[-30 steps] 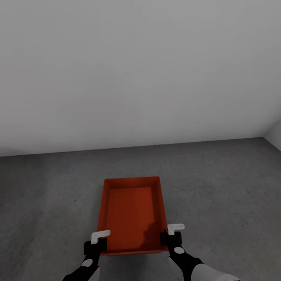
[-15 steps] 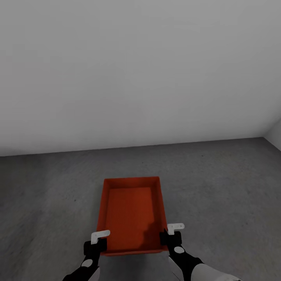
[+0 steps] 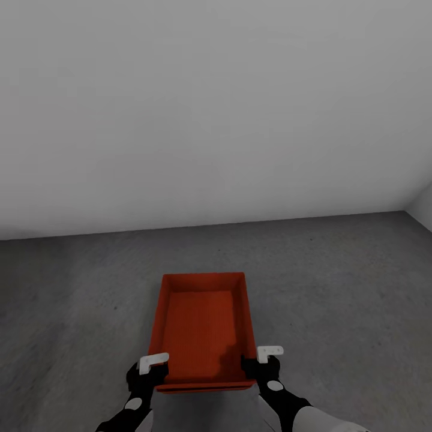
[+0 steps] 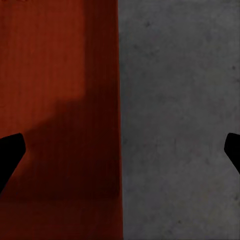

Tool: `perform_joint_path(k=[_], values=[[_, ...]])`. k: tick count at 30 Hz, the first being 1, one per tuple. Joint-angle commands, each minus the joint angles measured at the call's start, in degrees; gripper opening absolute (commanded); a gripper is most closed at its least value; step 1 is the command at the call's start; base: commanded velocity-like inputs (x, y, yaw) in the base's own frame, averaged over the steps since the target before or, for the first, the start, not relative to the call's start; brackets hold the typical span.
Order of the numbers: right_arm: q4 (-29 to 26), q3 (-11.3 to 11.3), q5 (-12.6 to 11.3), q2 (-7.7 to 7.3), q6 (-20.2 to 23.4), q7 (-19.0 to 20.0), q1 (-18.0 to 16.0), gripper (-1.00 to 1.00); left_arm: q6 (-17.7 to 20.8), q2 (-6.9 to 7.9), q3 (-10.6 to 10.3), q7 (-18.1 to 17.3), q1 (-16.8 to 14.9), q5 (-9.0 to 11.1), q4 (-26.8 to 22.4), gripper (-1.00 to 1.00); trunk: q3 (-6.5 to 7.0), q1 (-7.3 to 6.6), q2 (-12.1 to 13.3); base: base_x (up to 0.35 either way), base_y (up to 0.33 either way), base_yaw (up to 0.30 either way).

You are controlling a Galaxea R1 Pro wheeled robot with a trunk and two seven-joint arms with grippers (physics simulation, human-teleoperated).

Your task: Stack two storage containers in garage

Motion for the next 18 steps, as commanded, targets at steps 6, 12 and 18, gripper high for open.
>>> perform_joint_path(k=[6, 12, 18], values=[[0.1, 0.5, -0.6, 0.01, -0.2, -0.2, 0.0, 1.0, -0.2, 0.0, -0.1, 0.2, 0.0, 0.2, 0.1, 1.0, -0.04, 0.0, 0.0, 0.0, 0.0, 0.0], [0.1, 0.5, -0.6, 0.01, -0.2, -0.2, 0.0, 1.0, -0.2, -0.07, -0.1, 0.2, 0.0, 0.2, 0.1, 1.0, -0.04, 0.0, 0.0, 0.0, 0.0, 0.0], [0.1, 0.5, -0.6, 0.01, -0.2, -0.2, 0.0, 1.0, -0.2, -0.09, -0.1, 0.2, 0.0, 0.2, 0.1, 1.0, -0.04, 0.0, 0.0, 0.0, 0.0, 0.0]])
